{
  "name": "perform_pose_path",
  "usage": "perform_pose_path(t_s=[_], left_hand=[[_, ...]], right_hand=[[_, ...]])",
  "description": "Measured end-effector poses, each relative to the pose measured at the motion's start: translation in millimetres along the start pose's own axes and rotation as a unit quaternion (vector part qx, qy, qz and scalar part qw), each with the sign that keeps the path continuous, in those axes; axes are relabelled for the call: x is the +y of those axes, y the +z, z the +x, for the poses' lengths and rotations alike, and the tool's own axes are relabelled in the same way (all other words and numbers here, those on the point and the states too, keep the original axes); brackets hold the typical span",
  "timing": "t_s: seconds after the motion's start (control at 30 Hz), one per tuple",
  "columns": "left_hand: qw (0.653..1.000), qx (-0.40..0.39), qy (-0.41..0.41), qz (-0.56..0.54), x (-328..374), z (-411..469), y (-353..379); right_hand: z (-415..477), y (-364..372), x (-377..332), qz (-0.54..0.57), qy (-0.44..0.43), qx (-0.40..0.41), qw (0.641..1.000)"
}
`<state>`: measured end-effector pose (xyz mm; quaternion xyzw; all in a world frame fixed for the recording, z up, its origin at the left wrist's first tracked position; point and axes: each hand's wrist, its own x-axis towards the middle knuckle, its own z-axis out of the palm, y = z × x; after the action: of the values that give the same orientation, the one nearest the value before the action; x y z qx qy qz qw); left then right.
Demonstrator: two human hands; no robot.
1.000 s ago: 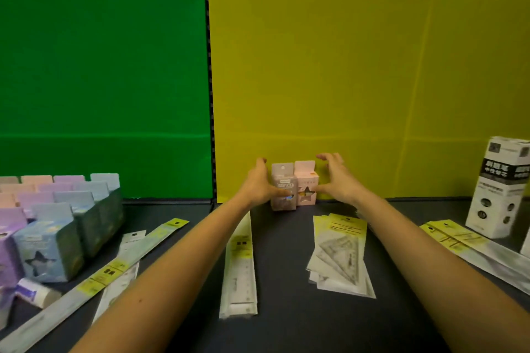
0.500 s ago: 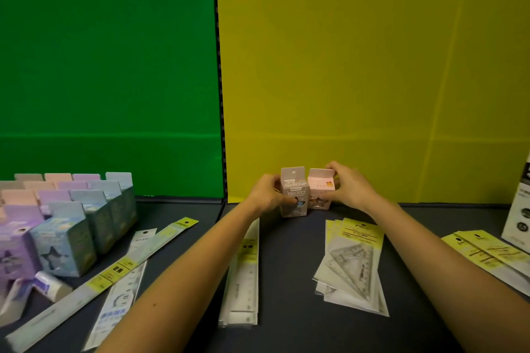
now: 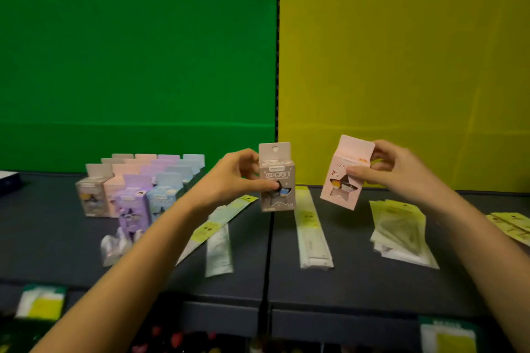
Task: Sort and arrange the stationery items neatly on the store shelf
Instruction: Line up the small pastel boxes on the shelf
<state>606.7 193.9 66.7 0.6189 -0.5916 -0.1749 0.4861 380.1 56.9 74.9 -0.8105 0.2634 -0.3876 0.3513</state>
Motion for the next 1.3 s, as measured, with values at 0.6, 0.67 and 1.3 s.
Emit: perform_pose_path(t_s=[0.6,0.67,1.3], left_hand=[[0.988,0.135,-0.032,0.068,-72.3,-198.0,-208.8],[0.987,0.143,-0.035,0.071,-82.8,-200.2,-223.5],[0.995,0.083,-0.042,0.034,-164.5,-128.9,-289.7]], right_hand=[[-77.0,221.4,-142.9,0.011,-0.001,-0.087,0.996],[-69.6,239.4,-151.1,0.0,-0.01,-0.092,0.996],[28.1,342.2,-169.1,-0.167,-0.112,-0.091,0.975]])
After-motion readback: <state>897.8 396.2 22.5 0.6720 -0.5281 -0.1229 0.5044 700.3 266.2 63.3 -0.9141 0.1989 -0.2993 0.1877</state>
